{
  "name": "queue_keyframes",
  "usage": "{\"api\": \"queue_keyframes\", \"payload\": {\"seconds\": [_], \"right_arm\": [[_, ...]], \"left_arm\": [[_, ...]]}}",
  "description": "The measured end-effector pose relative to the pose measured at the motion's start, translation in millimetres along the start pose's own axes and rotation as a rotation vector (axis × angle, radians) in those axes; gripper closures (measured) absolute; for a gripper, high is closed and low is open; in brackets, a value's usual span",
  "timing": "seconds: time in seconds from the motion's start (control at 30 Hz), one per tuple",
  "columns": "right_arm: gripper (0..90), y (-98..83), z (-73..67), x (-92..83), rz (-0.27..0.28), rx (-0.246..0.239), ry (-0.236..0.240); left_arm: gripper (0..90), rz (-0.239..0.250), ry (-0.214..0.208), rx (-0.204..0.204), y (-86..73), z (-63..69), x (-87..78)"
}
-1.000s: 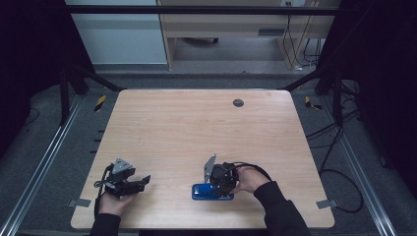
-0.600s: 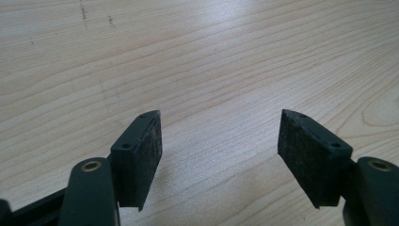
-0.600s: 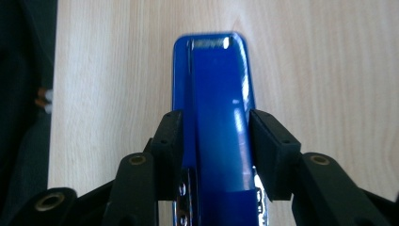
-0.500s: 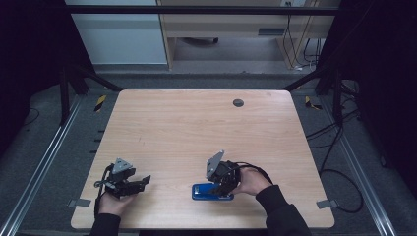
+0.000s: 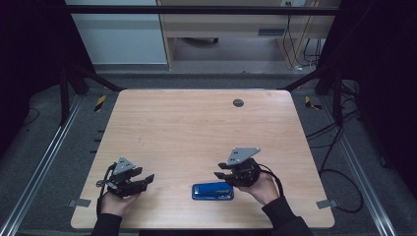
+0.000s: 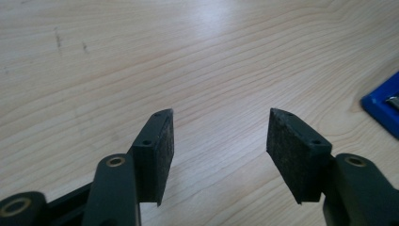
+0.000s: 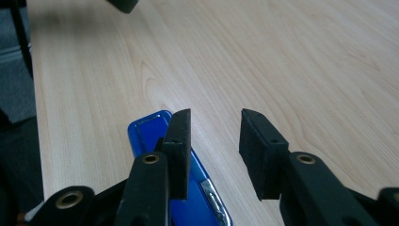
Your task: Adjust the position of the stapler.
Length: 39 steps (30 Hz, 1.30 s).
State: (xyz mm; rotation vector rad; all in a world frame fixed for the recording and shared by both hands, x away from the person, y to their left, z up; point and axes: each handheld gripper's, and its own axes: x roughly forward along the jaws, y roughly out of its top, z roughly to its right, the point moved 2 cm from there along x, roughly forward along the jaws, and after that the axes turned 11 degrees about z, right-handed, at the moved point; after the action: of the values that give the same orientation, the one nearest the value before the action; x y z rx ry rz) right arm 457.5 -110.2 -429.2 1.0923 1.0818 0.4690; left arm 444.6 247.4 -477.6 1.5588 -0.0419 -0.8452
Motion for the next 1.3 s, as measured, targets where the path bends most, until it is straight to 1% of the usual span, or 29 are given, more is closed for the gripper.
{"api": "queue_keyframes", "payload": {"seconds": [0.07,0.1,0.13,0.17,0.2,0.23,0.27,0.33,0.4,0.47,0.5,0.53,0.57,0.6,0.63,0.67,0.7,0.73,0.77,0.83,0.87,0.93,1.03,1.07,1.1,1.13,1.23,1.27,1.3], "right_arm": [[67.6,-3.5,1.8,-6.3,0.012,0.016,-0.025],[68.2,-5.6,3.4,-9.6,0.015,0.036,-0.032],[69.6,-7.6,5.1,-12.9,0.019,0.052,-0.043],[70.6,-10.2,6.8,-17.2,0.028,0.064,-0.054],[71.5,-11.7,7.8,-19.4,0.034,0.073,-0.058],[72.7,-13.9,8.6,-22.6,0.044,0.085,-0.073],[72.7,-13.9,8.6,-22.6,0.044,0.085,-0.073],[75.0,-21.9,10.5,-31.1,0.073,0.118,-0.093],[75.3,-26.6,11.0,-35.4,0.080,0.130,-0.109],[75.9,-30.6,11.6,-40.0,0.089,0.149,-0.125],[76.5,-31.9,11.9,-41.8,0.089,0.154,-0.132],[76.5,-31.9,11.9,-41.8,0.089,0.154,-0.132],[78.6,-35.2,11.5,-47.4,0.102,0.155,-0.148],[78.6,-35.2,11.5,-47.4,0.102,0.155,-0.148],[80.4,-36.7,10.5,-49.7,0.107,0.151,-0.159],[83.7,-40.3,8.3,-53.4,0.120,0.144,-0.149],[85.6,-42.3,6.7,-55.0,0.124,0.131,-0.148],[87.1,-44.5,5.2,-55.8,0.120,0.124,-0.139],[88.4,-46.7,4.0,-56.3,0.118,0.115,-0.132],[89.1,-48.9,2.3,-56.8,0.116,0.107,-0.131],[90.0,-52.5,-0.6,-57.9,0.115,0.107,-0.125],[90.0,-54.1,-2.1,-58.5,0.115,0.106,-0.124],[90.0,-59.4,-6.6,-60.3,0.122,0.120,-0.120],[90.0,-63.1,-9.7,-60.5,0.126,0.131,-0.122],[90.0,-64.8,-11.1,-60.1,0.122,0.133,-0.119],[90.0,-64.8,-11.1,-60.1,0.122,0.133,-0.119],[90.0,-70.4,-15.2,-58.4,0.117,0.128,-0.116],[90.0,-71.5,-16.7,-57.6,0.114,0.131,-0.111],[90.0,-71.8,-17.7,-57.1,0.113,0.130,-0.110]], "left_arm": [[43.1,0.011,-0.016,0.017,5.8,6.7,0.5],[43.2,0.011,-0.016,0.017,5.8,6.7,0.5],[43.3,0.017,-0.033,0.034,11.0,12.5,1.2],[43.5,0.020,-0.036,0.039,12.6,14.7,1.4],[43.6,0.020,-0.042,0.049,14.8,17.2,1.7],[43.5,0.020,-0.042,0.049,14.8,17.2,1.7],[43.5,0.025,-0.047,0.056,17.4,20.8,2.2],[43.7,0.031,-0.060,0.071,22.1,25.5,2.5],[43.9,0.042,-0.076,0.085,29.3,32.7,3.8],[44.4,0.047,-0.083,0.088,31.6,34.8,4.4],[44.7,0.053,-0.095,0.097,36.2,38.6,5.9],[45.0,0.053,-0.095,0.097,36.2,38.6,5.9],[45.4,0.060,-0.106,0.102,40.8,42.0,7.4],[46.0,0.060,-0.106,0.102,40.8,42.0,7.4],[46.0,0.061,-0.113,0.108,43.1,43.1,7.9],[47.6,0.065,-0.122,0.113,47.9,46.3,9.1],[48.5,0.065,-0.122,0.113,47.9,46.3,9.1],[49.4,0.068,-0.132,0.124,53.1,49.4,10.4],[50.0,0.068,-0.132,0.124,53.1,49.4,10.4],[50.9,0.077,-0.138,0.132,58.2,53.5,11.6],[51.7,0.091,-0.151,0.140,63.3,58.5,13.0],[52.0,0.095,-0.158,0.144,65.2,60.6,13.5],[51.6,0.106,-0.183,0.171,73.9,70.2,18.3],[50.6,0.111,-0.202,0.190,79.8,76.3,21.7],[50.0,0.110,-0.219,0.202,82.8,79.3,23.4],[49.3,0.110,-0.219,0.202,82.8,79.3,23.4],[47.8,0.094,-0.263,0.253,93.5,91.2,29.2],[47.5,0.094,-0.263,0.253,93.5,91.2,29.2],[46.7,0.089,-0.269,0.262,95.2,93.2,30.2]]}}
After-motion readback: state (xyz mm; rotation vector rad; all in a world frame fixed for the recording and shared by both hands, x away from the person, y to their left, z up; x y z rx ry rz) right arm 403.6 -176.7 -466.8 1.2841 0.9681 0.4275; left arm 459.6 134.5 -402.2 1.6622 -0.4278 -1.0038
